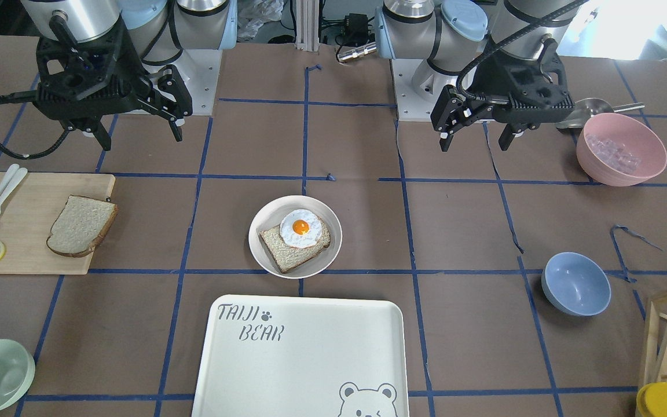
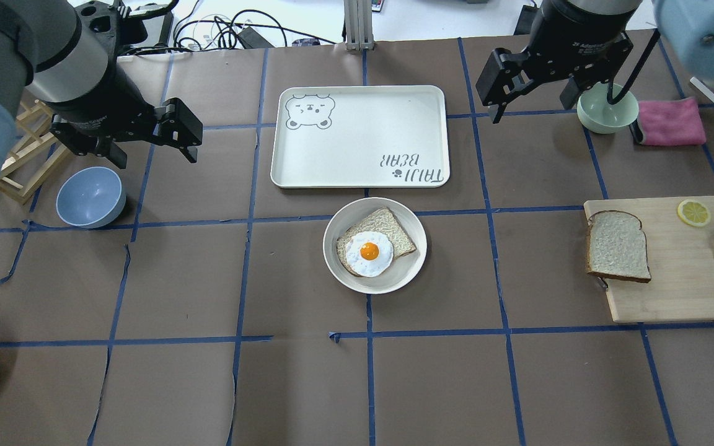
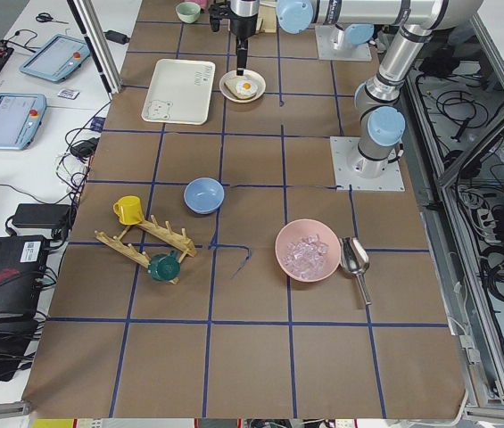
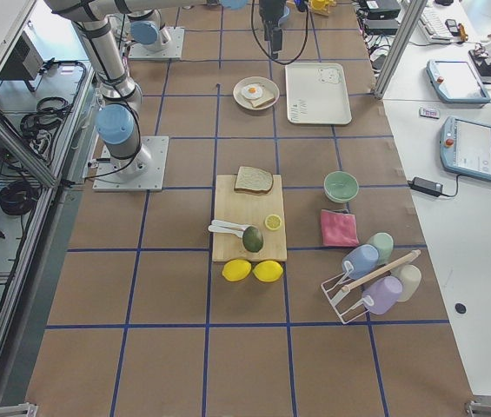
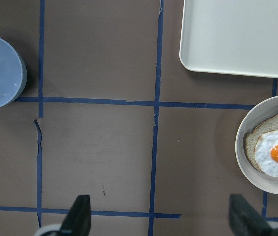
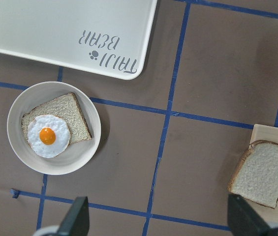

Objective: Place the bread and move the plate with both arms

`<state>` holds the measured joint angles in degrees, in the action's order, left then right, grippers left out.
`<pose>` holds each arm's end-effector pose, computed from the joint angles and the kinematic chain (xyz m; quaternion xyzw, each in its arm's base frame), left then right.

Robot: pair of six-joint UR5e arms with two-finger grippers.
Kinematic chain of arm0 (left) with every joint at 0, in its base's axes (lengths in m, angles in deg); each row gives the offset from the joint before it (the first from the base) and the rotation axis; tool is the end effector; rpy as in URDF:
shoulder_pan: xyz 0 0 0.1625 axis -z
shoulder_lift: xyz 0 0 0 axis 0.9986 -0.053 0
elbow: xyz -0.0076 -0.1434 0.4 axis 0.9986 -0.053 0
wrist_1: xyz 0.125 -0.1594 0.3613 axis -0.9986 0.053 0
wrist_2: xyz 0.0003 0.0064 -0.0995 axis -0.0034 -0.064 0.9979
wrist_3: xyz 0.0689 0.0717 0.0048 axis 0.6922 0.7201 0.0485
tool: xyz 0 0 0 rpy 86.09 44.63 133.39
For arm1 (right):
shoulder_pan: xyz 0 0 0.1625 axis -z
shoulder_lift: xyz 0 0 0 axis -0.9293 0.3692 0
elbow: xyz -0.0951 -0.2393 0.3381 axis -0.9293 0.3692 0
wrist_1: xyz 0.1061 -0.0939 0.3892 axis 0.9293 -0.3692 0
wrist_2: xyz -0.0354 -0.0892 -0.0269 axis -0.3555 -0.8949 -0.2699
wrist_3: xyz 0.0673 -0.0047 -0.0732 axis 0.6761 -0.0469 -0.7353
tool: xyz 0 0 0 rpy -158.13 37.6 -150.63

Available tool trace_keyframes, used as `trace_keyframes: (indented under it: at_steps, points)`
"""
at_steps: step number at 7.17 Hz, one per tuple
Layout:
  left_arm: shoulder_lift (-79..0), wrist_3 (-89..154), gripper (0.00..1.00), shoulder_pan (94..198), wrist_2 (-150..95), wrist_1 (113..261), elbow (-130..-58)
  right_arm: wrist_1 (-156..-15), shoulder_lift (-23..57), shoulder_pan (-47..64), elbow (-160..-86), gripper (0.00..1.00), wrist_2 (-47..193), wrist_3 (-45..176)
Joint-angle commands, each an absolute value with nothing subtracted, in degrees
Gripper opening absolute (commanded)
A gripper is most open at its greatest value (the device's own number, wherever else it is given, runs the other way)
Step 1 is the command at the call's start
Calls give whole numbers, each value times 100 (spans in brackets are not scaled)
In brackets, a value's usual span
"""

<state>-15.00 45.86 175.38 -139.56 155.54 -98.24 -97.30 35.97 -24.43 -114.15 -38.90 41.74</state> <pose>-0.1198 -0.4684 0.4930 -0.0247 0.9988 -0.0427 0.0030 0.1598 -0.4990 0.5267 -0.0901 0.9954 -0.0307 0.0102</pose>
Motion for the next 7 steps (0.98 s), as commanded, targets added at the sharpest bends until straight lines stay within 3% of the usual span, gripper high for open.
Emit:
trace_keyframes:
  at_steps: [1, 7]
  points:
    - [-1500, 4586, 100, 17538, -13949, 15552, -9824, -9747, 3589, -2439, -11445, 100, -3898, 4180]
    - [-1500, 4586, 100, 17538, -13949, 15551, -9824, -9712, 3580, -2422, -11498, 100, -3898, 4180]
